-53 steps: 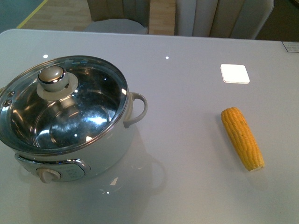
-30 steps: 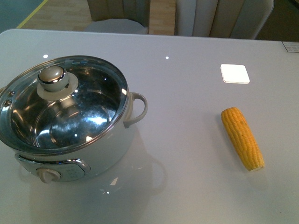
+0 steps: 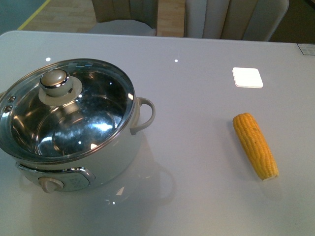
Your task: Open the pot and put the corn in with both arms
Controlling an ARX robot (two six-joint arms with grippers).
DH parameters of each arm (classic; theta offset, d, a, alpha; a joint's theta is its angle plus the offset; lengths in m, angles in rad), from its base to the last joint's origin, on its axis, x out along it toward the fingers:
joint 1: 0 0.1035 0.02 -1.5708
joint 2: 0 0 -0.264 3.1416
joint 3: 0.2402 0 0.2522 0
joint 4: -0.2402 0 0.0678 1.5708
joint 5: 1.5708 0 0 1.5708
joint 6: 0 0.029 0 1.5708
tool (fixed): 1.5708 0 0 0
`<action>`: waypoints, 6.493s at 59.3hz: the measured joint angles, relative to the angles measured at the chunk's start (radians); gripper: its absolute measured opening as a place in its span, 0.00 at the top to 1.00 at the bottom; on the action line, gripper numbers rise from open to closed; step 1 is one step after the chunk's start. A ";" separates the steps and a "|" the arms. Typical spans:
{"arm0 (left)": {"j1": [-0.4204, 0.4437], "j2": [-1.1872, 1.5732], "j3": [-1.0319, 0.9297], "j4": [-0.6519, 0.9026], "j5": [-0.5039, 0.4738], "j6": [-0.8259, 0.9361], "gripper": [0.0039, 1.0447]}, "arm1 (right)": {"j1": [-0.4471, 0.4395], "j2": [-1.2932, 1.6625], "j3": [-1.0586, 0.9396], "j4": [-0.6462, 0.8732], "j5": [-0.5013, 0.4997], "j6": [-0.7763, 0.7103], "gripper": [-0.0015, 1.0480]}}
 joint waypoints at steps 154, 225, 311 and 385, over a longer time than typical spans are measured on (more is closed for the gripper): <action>0.257 0.631 0.223 0.498 0.092 0.175 0.60 | 0.000 0.000 0.000 0.000 0.000 0.000 0.08; 0.800 1.381 0.176 0.976 0.270 0.260 0.60 | 0.000 0.000 0.000 0.000 0.000 0.000 0.08; 0.660 1.342 0.411 0.945 0.247 0.158 0.06 | 0.000 -0.001 0.000 0.000 0.000 0.000 0.08; 0.167 -0.260 -0.269 0.255 0.114 0.160 0.79 | 0.000 -0.001 0.000 0.000 0.000 0.000 0.08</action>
